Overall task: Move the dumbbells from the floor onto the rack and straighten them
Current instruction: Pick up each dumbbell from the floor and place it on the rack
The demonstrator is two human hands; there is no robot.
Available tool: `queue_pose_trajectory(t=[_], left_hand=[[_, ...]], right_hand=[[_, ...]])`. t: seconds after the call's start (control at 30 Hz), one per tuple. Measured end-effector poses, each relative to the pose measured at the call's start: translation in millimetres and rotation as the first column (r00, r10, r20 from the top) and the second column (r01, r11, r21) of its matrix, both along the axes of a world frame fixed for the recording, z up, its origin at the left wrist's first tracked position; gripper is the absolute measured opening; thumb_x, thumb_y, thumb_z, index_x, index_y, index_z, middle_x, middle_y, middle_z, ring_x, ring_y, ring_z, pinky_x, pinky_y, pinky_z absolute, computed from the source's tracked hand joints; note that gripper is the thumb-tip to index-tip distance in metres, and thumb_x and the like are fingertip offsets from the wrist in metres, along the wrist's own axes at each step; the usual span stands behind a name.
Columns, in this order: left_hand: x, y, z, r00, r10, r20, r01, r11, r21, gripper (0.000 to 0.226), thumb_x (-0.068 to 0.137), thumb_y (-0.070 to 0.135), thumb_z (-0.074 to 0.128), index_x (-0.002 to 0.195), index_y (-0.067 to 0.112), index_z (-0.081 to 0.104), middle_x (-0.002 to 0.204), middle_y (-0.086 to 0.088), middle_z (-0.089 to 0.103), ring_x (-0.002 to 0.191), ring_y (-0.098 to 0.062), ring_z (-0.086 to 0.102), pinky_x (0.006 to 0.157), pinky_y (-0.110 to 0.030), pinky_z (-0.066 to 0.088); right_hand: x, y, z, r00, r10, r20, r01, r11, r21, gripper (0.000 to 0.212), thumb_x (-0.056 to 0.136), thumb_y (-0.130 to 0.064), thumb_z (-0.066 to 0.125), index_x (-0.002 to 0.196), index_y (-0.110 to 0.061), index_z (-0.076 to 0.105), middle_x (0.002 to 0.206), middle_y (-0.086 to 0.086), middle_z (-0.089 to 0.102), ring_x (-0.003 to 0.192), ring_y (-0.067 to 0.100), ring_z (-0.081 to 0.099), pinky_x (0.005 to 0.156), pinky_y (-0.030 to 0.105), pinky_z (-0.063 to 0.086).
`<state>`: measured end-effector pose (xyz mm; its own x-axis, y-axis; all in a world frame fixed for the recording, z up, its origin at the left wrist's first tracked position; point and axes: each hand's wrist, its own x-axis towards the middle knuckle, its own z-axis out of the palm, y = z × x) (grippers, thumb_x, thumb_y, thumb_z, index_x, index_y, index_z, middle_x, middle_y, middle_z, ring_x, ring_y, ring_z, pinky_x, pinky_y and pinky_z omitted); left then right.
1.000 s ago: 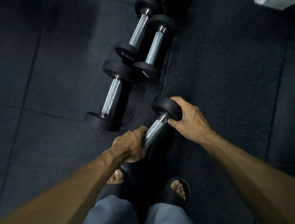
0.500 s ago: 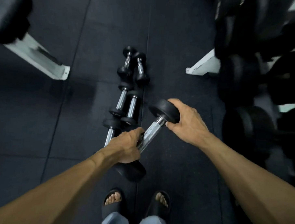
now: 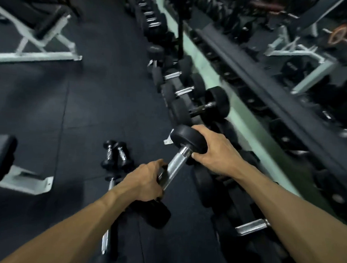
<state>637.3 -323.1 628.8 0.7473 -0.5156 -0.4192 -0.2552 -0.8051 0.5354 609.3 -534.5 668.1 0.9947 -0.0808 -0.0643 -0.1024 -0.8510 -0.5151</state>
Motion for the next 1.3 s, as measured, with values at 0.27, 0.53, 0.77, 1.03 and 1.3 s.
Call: queue_pose_trajectory(t=[0.27,0.53,0.77,1.03,1.3], left_hand=[[-46,-163,46,0.985,-0.170,-0.034,0.167,0.983,-0.075,0.076,0.058,0.019,0.082,0.126,0.028,0.049,0.092,0.008,0.061,0.076,-0.009,0.059,0.056,-0.015,0.041],[-109,-325,60,0.925,-0.376,-0.061,0.368,0.923,-0.113,0.078,0.066,0.020,0.081,0.135,0.022,0.044,0.126,-0.004,0.058,0.109,-0.023,0.058,0.091,-0.036,0.052],[-143,-438,57,0.872,-0.481,-0.086,0.462,0.869,-0.175,0.080,0.064,0.020,0.083,0.135,0.017,0.046,0.126,-0.002,0.059,0.110,-0.022,0.058,0.087,-0.029,0.051],[-137,-503,39,0.860,-0.460,-0.222,0.437,0.888,-0.146,0.082,0.069,0.014,0.084,0.139,0.016,0.041,0.112,-0.001,0.061,0.098,-0.020,0.062,0.080,-0.030,0.054],[-124,-509,36,0.841,-0.475,-0.257,0.445,0.879,-0.168,0.074,0.068,0.015,0.085,0.132,0.018,0.049,0.113,0.000,0.063,0.098,-0.019,0.064,0.087,-0.033,0.055]], right_hand=[[-79,-151,58,0.993,-0.113,0.037,0.116,0.987,-0.109,0.066,0.074,-0.026,0.070,0.132,-0.037,0.041,0.113,-0.003,0.068,0.104,0.025,0.065,0.086,0.043,0.052],[-175,-295,83,0.956,-0.291,-0.029,0.285,0.951,-0.122,0.065,0.077,-0.024,0.074,0.133,-0.036,0.043,0.118,-0.004,0.065,0.106,0.019,0.063,0.089,0.042,0.052],[-227,-390,94,0.921,-0.386,-0.043,0.374,0.911,-0.175,0.061,0.079,-0.020,0.074,0.128,-0.039,0.044,0.110,-0.009,0.066,0.099,0.018,0.063,0.085,0.041,0.051],[-218,-456,62,0.903,-0.423,-0.078,0.408,0.899,-0.160,0.062,0.079,-0.016,0.071,0.128,-0.039,0.042,0.106,-0.008,0.066,0.096,0.020,0.063,0.087,0.044,0.051],[-210,-469,59,0.908,-0.395,-0.139,0.374,0.914,-0.156,0.063,0.079,-0.020,0.071,0.129,-0.041,0.039,0.104,-0.008,0.066,0.090,0.018,0.065,0.084,0.045,0.054]])
